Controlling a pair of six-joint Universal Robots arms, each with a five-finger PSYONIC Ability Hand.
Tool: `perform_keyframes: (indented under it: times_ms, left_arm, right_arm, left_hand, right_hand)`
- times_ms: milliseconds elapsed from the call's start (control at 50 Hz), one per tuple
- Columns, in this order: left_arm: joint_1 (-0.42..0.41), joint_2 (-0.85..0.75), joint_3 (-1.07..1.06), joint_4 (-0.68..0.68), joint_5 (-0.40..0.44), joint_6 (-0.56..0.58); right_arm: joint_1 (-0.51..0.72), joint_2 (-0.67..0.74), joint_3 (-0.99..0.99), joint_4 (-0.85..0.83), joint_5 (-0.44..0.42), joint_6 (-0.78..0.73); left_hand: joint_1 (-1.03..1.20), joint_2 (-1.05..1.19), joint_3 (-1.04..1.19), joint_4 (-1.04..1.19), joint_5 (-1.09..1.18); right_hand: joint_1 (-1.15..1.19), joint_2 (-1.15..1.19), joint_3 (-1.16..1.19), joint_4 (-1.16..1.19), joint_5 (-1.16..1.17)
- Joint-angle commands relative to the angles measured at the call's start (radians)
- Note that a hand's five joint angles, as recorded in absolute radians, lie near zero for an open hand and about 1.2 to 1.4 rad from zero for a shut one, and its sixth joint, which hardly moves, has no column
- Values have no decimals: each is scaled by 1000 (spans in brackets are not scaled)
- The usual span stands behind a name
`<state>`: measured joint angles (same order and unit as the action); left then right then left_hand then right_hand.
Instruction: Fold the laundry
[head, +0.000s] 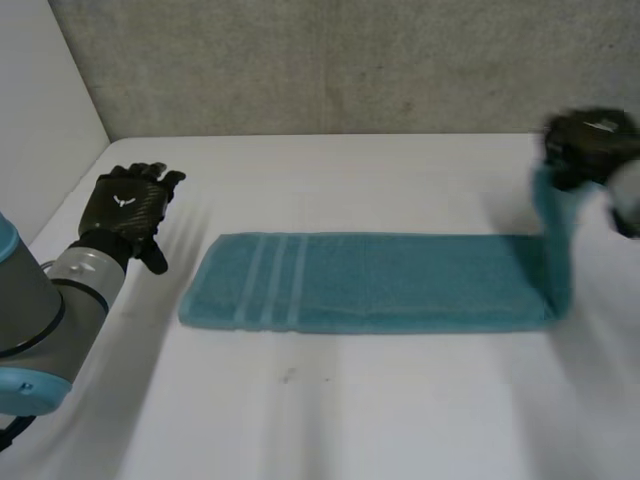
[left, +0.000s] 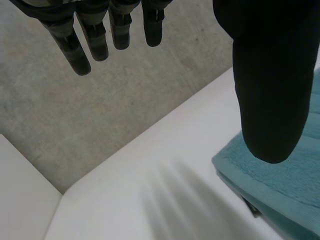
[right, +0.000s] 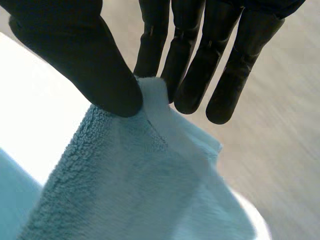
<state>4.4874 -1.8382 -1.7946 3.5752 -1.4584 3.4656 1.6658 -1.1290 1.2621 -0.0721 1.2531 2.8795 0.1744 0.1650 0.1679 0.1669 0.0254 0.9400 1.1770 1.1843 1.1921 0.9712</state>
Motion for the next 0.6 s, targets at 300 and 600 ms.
perform_keyframes:
  times_ms: [300, 600]
  left_arm:
    - [39, 40, 1, 25, -2, -3]
    - [0, 5, 7, 40, 4, -2]
  right_arm:
    - [784, 619, -587, 0, 15, 10]
    - [802, 560, -627, 74, 324, 12]
  left_hand:
    - [0, 10, 7, 8, -25]
    - [0, 10, 7, 8, -25]
  right_hand:
    - [456, 219, 212, 204, 250]
    - [-765, -1003, -1010, -1018, -971]
